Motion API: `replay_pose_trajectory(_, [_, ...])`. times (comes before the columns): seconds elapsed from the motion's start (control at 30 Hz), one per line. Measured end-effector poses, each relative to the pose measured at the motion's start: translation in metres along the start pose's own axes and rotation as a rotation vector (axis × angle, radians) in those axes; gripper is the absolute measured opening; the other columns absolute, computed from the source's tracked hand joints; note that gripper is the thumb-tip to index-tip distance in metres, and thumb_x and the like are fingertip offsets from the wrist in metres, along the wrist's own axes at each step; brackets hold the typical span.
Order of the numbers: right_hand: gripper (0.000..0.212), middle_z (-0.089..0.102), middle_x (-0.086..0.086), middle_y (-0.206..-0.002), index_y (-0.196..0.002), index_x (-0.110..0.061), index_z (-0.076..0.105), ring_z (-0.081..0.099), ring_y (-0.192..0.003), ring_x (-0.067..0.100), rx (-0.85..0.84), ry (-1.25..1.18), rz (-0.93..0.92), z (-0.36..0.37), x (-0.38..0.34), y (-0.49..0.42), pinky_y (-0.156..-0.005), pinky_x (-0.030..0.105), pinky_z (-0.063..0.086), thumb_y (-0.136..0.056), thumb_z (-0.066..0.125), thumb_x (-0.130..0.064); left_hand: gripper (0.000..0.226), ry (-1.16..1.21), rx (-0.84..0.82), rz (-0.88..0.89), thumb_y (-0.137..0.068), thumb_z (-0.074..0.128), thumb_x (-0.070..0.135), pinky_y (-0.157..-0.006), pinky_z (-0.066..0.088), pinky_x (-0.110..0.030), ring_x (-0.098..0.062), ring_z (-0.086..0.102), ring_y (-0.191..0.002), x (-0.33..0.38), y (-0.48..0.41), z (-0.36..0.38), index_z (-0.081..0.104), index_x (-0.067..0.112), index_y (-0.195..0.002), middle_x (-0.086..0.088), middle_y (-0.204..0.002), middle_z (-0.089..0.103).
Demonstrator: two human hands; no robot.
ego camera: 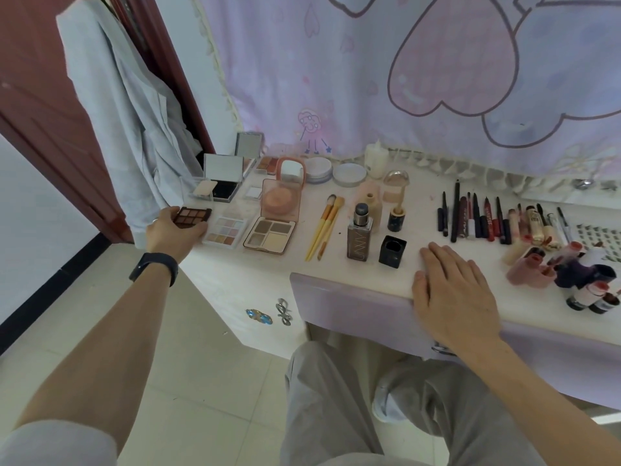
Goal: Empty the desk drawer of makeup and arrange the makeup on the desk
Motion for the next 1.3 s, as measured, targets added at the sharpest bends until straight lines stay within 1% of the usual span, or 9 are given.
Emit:
replay_pose_trajectory(0.27, [0.058,0.031,0.002,-0.165,-0.157,-0.016,0.036,0.025,-0.153,0.018,-0.012,-0.022,0.005,0.002,0.001,-0.001,-0.126,0.044,0.016,-0.104,0.028,-0.039,0.070,-0.046,-0.090,0.005,-0.087,0.073,0.040,-0.096,0.045,-0.039,-0.031,0.053,-0.123,-0.003,-0.005,-0.005,0.044,0.017,-0.146,-0.011,-0.134,0.060])
replay_pose_trajectory(0.4, [0.059,0.029,0.000,-0.166,-0.158,-0.018,0.033,0.022,-0.154,0.017,-0.013,-0.030,-0.007,0.003,0.003,-0.002,-0.126,0.042,0.013,-0.104,0.025,-0.041,0.059,-0.034,-0.035,0.010,-0.091,0.067,0.030,-0.093,0.047,-0.040,-0.034,0.055,-0.120,0.007,0.003,-0.007,0.047,0.015,-0.144,-0.016,-0.134,0.059])
replay_pose_trajectory(0.6, [0.059,0.029,-0.001,-0.166,-0.158,-0.018,0.034,0.021,-0.154,0.016,-0.015,-0.098,-0.041,-0.001,0.004,-0.002,-0.126,0.038,0.009,-0.105,0.024,-0.042,0.038,0.142,0.131,0.337,-0.091,0.063,0.019,-0.095,0.048,-0.041,-0.026,0.056,-0.116,0.054,0.074,0.006,0.059,0.020,-0.129,-0.003,-0.125,0.060])
replay_pose_trajectory(0.73, [0.043,0.055,0.006,-0.149,-0.143,-0.009,0.057,0.043,-0.144,0.022,0.125,-0.281,-0.075,-0.011,0.008,0.012,-0.119,0.036,0.028,-0.103,0.052,-0.023,0.031,0.257,0.090,0.557,-0.089,0.063,0.013,-0.090,0.043,-0.026,-0.018,0.056,-0.108,0.094,0.163,0.043,0.063,0.025,-0.118,0.012,-0.114,0.060])
replay_pose_trajectory(0.87, [0.033,0.068,0.010,-0.131,-0.127,-0.003,0.069,0.058,-0.130,0.027,0.261,-0.331,-0.097,-0.016,0.027,0.040,-0.110,0.040,0.044,-0.094,0.066,-0.007,0.033,0.315,-0.119,0.686,-0.089,0.061,0.015,-0.097,0.033,-0.007,-0.008,0.053,-0.113,0.127,0.243,0.094,0.064,0.030,-0.118,0.013,-0.119,0.063])
replay_pose_trajectory(0.97, [0.033,0.069,0.014,-0.128,-0.124,0.001,0.070,0.062,-0.125,0.033,0.303,-0.288,-0.143,-0.016,0.048,0.058,-0.106,0.050,0.050,-0.091,0.069,-0.002,0.033,0.274,-0.283,0.806,-0.091,0.060,0.016,-0.104,0.041,-0.022,-0.013,0.052,-0.120,0.146,0.280,0.128,0.066,0.021,-0.124,0.005,-0.125,0.063])
replay_pose_trajectory(1.07, [0.031,0.066,0.015,-0.133,-0.126,-0.001,0.069,0.060,-0.127,0.033,0.300,-0.254,-0.136,-0.017,0.069,0.069,-0.106,0.055,0.048,-0.097,0.062,-0.008,0.036,0.131,-0.316,0.951,-0.094,0.061,0.015,-0.106,0.045,-0.035,-0.019,0.054,-0.123,0.164,0.297,0.155,0.065,0.015,-0.130,-0.002,-0.130,0.064])
replay_pose_trajectory(1.17, [0.043,0.063,0.012,-0.139,-0.131,-0.006,0.067,0.056,-0.132,0.030,0.318,-0.233,-0.145,-0.014,0.082,0.078,-0.109,0.055,0.045,-0.100,0.044,-0.026,0.043,-0.047,-0.353,0.995,-0.100,0.051,0.027,-0.118,0.031,-0.041,-0.023,0.043,-0.138,0.173,0.306,0.179,0.054,0.016,-0.142,-0.006,-0.146,0.053])
replay_pose_trajectory(1.3, [0.043,0.061,0.011,-0.141,-0.133,-0.007,0.066,0.055,-0.134,0.028,0.372,-0.201,-0.166,-0.003,0.087,0.081,-0.110,0.053,0.043,-0.102,0.043,-0.026,0.052,-0.248,-0.317,0.963,-0.106,0.033,0.039,-0.123,0.008,-0.040,-0.022,0.025,-0.150,0.167,0.310,0.199,0.037,0.020,-0.154,-0.004,-0.160,0.034])
Point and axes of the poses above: each hand's wrist, its own y-axis away from the middle knuckle, its own z-axis out of the palm, x = y × z, the point moved 1 cm from there along -y, towards the middle knuckle
